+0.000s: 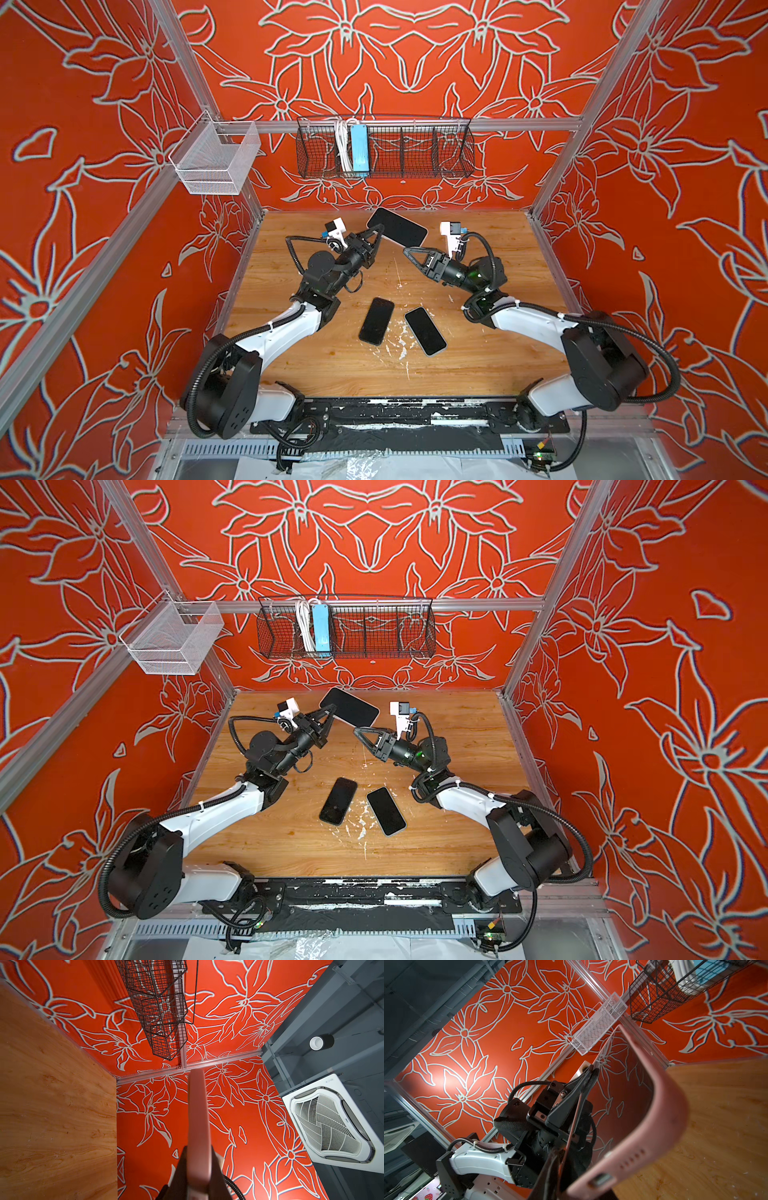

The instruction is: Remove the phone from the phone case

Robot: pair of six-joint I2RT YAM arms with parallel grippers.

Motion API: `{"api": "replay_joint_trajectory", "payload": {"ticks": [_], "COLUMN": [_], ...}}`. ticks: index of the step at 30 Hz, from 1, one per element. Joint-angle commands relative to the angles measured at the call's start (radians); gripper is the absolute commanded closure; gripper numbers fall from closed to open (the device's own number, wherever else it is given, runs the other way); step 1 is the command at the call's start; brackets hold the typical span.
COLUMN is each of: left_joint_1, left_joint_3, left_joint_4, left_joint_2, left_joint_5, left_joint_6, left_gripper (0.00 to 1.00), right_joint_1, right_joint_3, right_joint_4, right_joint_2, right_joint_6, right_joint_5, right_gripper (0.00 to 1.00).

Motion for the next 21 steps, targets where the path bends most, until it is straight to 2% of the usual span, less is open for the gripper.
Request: {"api": "replay_joint_trajectory", "payload": {"ticks": [1,9,21], "left_joint_1": [-0.002,-0.002,-0.002], "left_joint_3": [0.006,0.004,0.009], "left_joint_4": [0.098,0.107,0.117], "left_joint_2": [-0.014,-0.005,0.011], "left_joint_5": [0.009,0.003,-0.028], "left_joint_6": [0.006,0.008,0.029], "left_gripper": [1.0,1.0,1.0], "right_joint_1": [0.007,0.029,0.085], "right_joint_3": [0.024,0.015,-0.034], "right_joint_4": [0.14,0.143,0.108], "right_joint_2": [0.022,0.02,-0.016], "right_joint_6": [0.091,0.098,0.065], "right_joint_5": [0.043,0.088,0.163], "right_gripper": [0.75,0.78,0.69]}}
